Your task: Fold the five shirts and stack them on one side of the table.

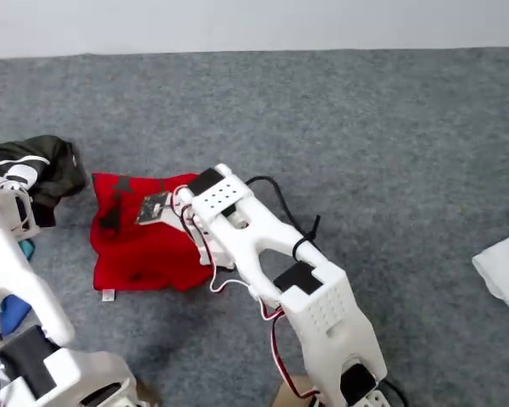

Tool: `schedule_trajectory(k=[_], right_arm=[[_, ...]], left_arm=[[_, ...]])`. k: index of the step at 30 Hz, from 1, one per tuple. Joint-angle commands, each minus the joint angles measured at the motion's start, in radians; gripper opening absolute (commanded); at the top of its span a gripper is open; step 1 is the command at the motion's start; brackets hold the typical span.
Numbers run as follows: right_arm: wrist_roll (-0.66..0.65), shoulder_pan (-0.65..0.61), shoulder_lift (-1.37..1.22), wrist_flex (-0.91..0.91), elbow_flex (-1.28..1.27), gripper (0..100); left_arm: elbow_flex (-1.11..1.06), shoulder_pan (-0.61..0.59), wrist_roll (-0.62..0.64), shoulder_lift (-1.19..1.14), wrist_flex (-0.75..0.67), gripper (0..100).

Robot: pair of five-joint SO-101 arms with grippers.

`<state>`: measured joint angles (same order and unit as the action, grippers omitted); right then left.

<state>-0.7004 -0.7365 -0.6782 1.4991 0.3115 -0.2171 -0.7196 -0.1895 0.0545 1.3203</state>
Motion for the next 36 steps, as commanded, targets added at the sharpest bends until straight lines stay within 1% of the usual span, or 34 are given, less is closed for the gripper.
schedule_trajectory(k=[1,3,6,12,16,19,23,25,30,36], right_arm=[[-0.003,0.001,-0.004,0.007,0.006,1.1],[-0.003,0.002,-0.002,0.022,0.014,1.1],[-0.003,0.027,-0.002,0.097,0.072,1.1],[-0.008,0.114,0.008,0.295,0.319,1.1],[-0.011,0.162,0.114,0.297,0.364,1.1],[-0.017,0.189,0.206,0.298,0.362,1.1],[-0.015,0.251,0.326,0.298,0.362,1.1],[0.009,0.292,0.380,0.298,0.362,1.1],[0.084,0.429,0.496,0.298,0.362,1.1],[0.095,0.570,0.605,0.298,0.362,1.1]], left_arm=[[0.005,-0.002,0.006,0.051,-0.017,27],[0.005,-0.002,0.006,0.051,-0.017,27],[0.005,-0.002,0.006,0.051,-0.015,27],[0.005,-0.003,0.005,0.058,-0.009,27],[0.013,-0.002,0.005,0.060,0.000,27],[0.035,0.009,0.005,0.072,0.046,27],[0.038,0.092,-0.026,0.137,0.118,27],[0.038,0.144,-0.034,0.181,0.143,27],[0.016,0.250,-0.031,0.267,0.147,27],[-0.041,0.342,-0.031,0.295,0.149,27]])
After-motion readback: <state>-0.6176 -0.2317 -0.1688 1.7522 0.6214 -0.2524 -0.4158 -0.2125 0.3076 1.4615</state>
